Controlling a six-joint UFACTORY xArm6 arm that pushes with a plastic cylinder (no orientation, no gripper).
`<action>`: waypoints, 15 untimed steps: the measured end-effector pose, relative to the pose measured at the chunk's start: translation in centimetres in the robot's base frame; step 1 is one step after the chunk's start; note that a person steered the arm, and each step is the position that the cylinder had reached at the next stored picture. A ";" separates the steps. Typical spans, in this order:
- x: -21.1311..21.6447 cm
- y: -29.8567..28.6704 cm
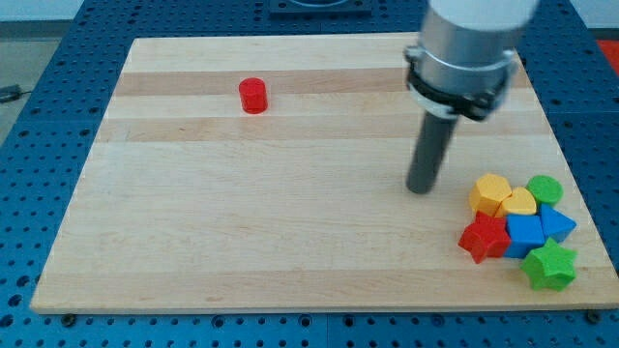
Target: Move the red circle into group of blocks
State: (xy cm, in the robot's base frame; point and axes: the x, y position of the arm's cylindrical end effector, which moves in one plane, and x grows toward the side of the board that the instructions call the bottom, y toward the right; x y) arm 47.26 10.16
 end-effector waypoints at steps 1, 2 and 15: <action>-5.6 -0.3; -13.4 -2.5; 0.8 -13.6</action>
State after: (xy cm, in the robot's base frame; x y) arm 48.03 -3.48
